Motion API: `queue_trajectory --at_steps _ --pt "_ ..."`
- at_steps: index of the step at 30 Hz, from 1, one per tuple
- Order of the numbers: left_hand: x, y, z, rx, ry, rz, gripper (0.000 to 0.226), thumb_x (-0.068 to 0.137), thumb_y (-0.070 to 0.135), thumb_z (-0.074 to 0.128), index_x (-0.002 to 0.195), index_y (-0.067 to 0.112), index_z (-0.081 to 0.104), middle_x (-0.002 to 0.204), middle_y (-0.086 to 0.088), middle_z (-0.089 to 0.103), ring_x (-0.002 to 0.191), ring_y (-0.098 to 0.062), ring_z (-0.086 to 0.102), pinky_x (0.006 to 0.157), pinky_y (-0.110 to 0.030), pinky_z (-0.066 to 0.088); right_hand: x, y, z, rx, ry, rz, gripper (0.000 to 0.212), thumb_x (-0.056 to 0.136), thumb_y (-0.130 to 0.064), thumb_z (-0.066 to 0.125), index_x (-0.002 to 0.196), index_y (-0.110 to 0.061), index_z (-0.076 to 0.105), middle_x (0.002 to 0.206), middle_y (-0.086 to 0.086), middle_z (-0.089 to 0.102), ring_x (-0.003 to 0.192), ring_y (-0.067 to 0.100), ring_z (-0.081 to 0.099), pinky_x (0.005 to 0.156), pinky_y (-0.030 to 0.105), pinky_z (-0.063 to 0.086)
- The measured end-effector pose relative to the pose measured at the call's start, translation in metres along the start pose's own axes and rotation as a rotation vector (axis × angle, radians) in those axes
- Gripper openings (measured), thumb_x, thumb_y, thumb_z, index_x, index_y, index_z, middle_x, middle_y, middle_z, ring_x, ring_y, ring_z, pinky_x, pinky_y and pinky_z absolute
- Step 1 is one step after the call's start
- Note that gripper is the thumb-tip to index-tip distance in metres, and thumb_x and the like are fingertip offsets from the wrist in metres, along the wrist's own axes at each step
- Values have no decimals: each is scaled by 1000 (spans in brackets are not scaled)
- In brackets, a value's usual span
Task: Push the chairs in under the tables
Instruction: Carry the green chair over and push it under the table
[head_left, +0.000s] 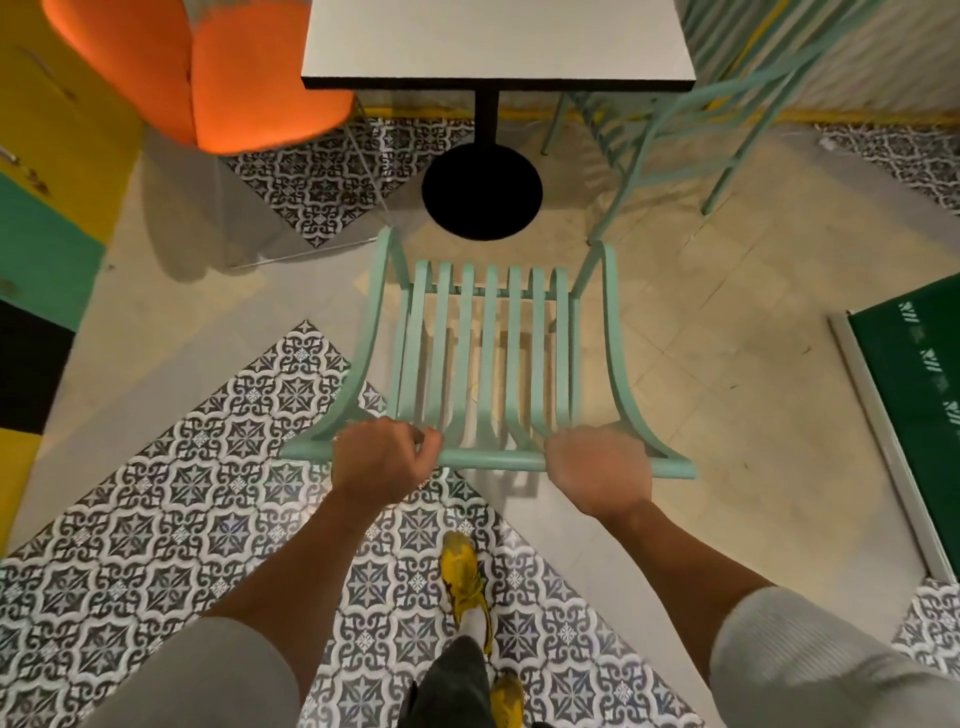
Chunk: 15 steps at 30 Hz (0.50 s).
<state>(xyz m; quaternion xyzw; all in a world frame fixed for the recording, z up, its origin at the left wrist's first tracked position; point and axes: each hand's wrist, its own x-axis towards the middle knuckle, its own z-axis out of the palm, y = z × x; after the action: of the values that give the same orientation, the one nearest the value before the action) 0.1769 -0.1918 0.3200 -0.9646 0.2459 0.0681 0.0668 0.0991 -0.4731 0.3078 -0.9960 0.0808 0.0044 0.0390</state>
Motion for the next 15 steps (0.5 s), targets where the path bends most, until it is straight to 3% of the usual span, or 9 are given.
queue_trajectory --at_steps 3,6,8,9,10,11,13,15 --pt "26 -4 -6 46 -37 48 83 92 52 -1 111 24 75 70 4 59 59 -21 50 52 -28 29 26 3 0 -3 9 -1 47 93 -39 51 52 -23 38 47 -6 32 37 22 34 43 25 30" --pt "52 -8 -8 46 -53 92 70 96 47 9 107 22 73 66 2 51 54 -24 48 51 -25 27 53 8 -3 8 1 4 46 94 -41 49 53 -24 41 48 -7 36 37 21 40 43 26 39" --pt "69 -13 -14 96 -99 177 33 103 42 47 102 18 71 61 -1 53 48 -24 52 51 -26 34 72 11 -4 5 -1 13 47 95 -43 46 52 -23 42 47 -6 39 37 21 42 44 26 39" --pt "77 -16 -17 90 -103 188 23 95 37 72 96 14 71 56 -2 56 43 -24 53 48 -26 35 82 13 -4 3 -3 20 48 95 -43 46 52 -22 43 46 -6 40 37 22 42 44 25 39" --pt "84 -18 -17 73 -81 185 27 86 35 85 90 12 71 52 -3 58 38 -23 53 46 -25 33 89 14 -4 2 -9 25 49 95 -44 46 51 -21 44 46 -6 41 37 21 43 44 26 39" --pt "95 -22 -21 65 -87 166 29 85 38 85 86 13 71 50 -2 56 36 -21 50 46 -22 30 99 15 -4 5 -13 30 50 95 -45 46 51 -21 46 46 -5 43 37 20 43 44 26 41" --pt "106 -22 -27 9 -71 50 44 99 52 53 75 19 69 49 4 48 37 -16 41 46 -19 21 110 17 -3 11 -5 32 51 96 -44 47 50 -20 47 45 -5 44 36 19 43 43 26 43" --pt "119 -21 -22 -96 20 -59 63 100 53 28 62 20 64 48 4 44 38 -17 40 44 -21 24 121 18 -3 18 -6 43 52 96 -44 46 50 -19 47 44 -5 42 35 19 42 43 26 45"
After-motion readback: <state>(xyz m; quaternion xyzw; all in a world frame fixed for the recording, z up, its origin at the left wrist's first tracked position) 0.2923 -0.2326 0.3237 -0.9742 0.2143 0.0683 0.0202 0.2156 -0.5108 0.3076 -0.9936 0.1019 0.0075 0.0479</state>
